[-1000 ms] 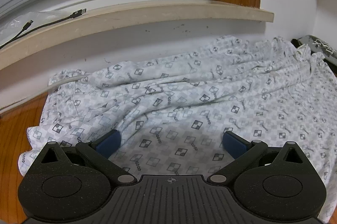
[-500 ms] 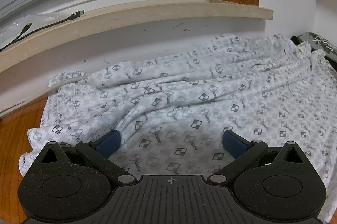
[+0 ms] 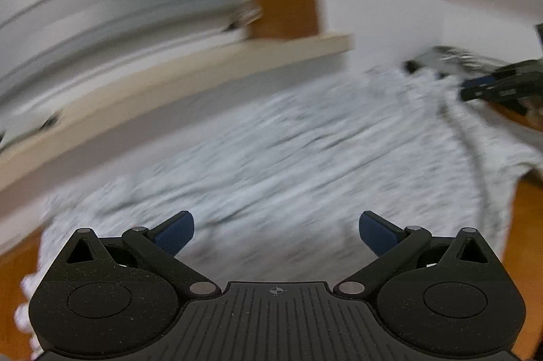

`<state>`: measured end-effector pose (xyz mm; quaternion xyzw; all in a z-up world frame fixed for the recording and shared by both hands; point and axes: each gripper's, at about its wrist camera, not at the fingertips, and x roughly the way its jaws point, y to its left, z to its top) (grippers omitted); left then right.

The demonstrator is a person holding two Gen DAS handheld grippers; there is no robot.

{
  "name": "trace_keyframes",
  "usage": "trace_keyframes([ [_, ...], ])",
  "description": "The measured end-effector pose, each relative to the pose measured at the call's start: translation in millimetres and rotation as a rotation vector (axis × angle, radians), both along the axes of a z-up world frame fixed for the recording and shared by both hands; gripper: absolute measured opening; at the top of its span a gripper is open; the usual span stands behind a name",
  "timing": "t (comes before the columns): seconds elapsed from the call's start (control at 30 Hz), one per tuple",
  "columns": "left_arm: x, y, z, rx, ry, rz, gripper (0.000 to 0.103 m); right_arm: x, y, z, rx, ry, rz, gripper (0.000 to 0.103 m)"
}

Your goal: Fold clothes

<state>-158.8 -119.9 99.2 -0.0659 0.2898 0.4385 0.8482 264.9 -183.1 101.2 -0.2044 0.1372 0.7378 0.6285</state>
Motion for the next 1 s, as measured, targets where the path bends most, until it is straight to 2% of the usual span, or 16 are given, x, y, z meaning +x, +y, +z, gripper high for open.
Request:
trace_keyframes([
  [0.2, 80, -40, 8, 0.064, 0.013, -0.205, 0.103, 40, -67, -4, -0.002, 0.004, 0.008, 0.060],
  [0.3, 120, -63, 1, 0.173, 0.082, -0.266, 0.101, 63, -99, -14, -0.038, 0.007, -0.017, 0.059],
  [0.33, 131, -70, -1, 0.194, 0.104, -0.294, 0.096, 70, -109, -17, -0.048, 0.009, -0.026, 0.059],
  [0.4, 148, -77, -6, 0.170, 0.117, -0.359, 0.089, 81, -125, -22, -0.060, 0.031, -0.045, 0.059],
  [0.47, 161, -82, -10, 0.145, 0.130, -0.415, 0.070, 92, -141, -28, -0.071, 0.052, -0.065, 0.058],
  [0.53, 171, -89, -15, 0.155, 0.161, -0.461, 0.064, 100, -151, -31, -0.075, 0.063, -0.084, 0.058],
  [0.67, 182, -107, -24, 0.214, 0.213, -0.552, 0.063, 107, -158, -39, -0.086, 0.081, -0.095, 0.049],
  [0.73, 186, -114, -29, 0.232, 0.240, -0.591, 0.063, 107, -157, -42, -0.086, 0.076, -0.098, 0.048],
  [0.8, 191, -119, -35, 0.235, 0.264, -0.606, 0.063, 106, -156, -43, -0.074, 0.074, -0.111, 0.043],
  [0.9, 196, -121, -44, 0.230, 0.281, -0.614, 0.062, 104, -153, -45, -0.057, 0.075, -0.114, 0.033],
  [1.0, 202, -118, -48, 0.219, 0.279, -0.620, 0.050, 100, -152, -46, -0.049, 0.074, -0.095, 0.011],
])
